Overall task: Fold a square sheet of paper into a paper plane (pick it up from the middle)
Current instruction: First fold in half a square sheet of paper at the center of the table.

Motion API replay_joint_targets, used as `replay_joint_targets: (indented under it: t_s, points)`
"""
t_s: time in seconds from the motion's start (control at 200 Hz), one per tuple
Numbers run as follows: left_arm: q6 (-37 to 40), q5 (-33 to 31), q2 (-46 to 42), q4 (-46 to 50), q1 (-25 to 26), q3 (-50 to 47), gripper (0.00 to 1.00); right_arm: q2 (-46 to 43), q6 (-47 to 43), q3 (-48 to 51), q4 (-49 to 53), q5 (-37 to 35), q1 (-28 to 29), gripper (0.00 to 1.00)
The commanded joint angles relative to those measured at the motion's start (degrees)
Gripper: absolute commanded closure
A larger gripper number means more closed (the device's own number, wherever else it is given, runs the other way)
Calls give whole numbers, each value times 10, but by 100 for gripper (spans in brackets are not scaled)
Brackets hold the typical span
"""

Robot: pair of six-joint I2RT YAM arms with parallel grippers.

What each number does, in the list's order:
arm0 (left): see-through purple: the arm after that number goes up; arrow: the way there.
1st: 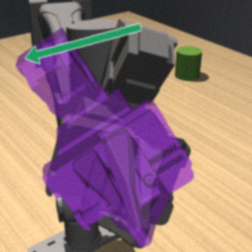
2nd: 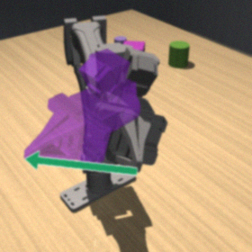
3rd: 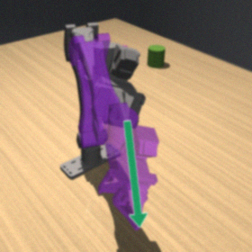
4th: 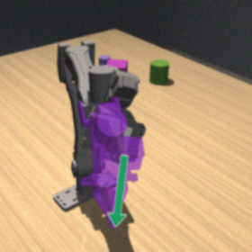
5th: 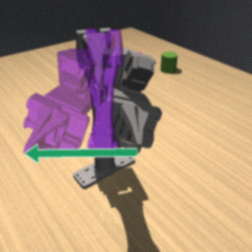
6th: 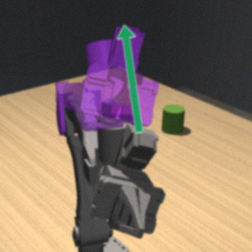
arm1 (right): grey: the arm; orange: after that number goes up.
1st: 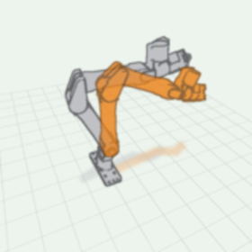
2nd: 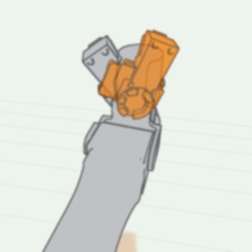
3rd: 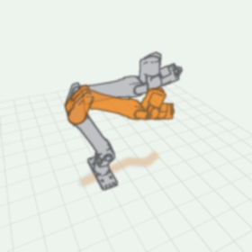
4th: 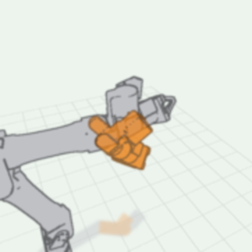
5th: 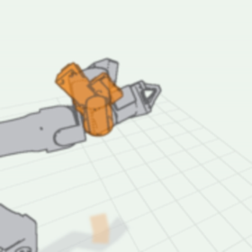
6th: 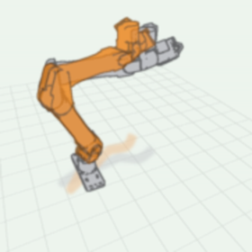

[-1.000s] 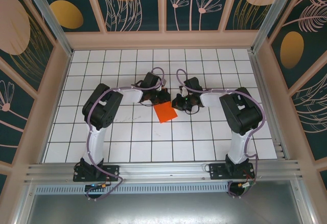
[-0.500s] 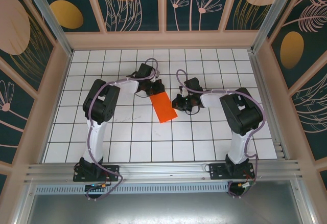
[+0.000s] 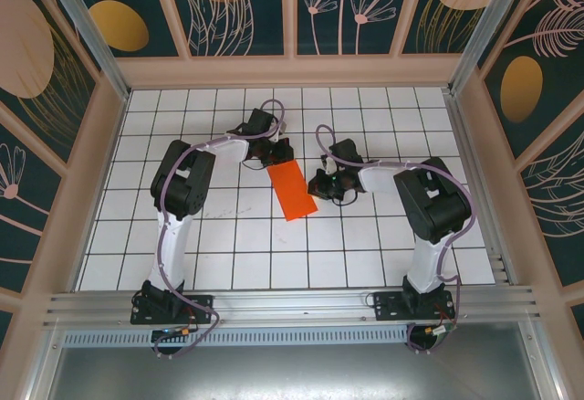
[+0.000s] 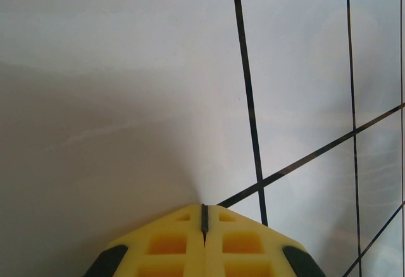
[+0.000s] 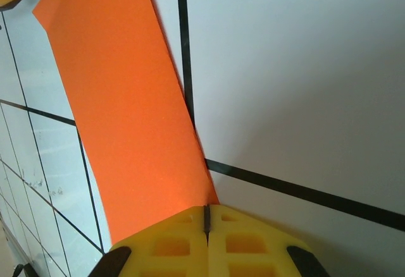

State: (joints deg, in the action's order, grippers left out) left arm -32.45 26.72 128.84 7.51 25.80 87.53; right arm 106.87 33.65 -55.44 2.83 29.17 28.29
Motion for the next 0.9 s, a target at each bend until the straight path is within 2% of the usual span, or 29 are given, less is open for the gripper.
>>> replay_joint_targets:
  t_s: [0.0,0.415,0.896]
  points:
    - [14,0,-19,-4,-6,-12,100,-2,21,-41,28,-16,8,100]
    - [14,-3,-28,-4,-6,-9,100,105,30,-169,43,-45,4,100]
    - [-15,48,-58,-52,-4,-40,100,131,30,-174,56,-51,3,100]
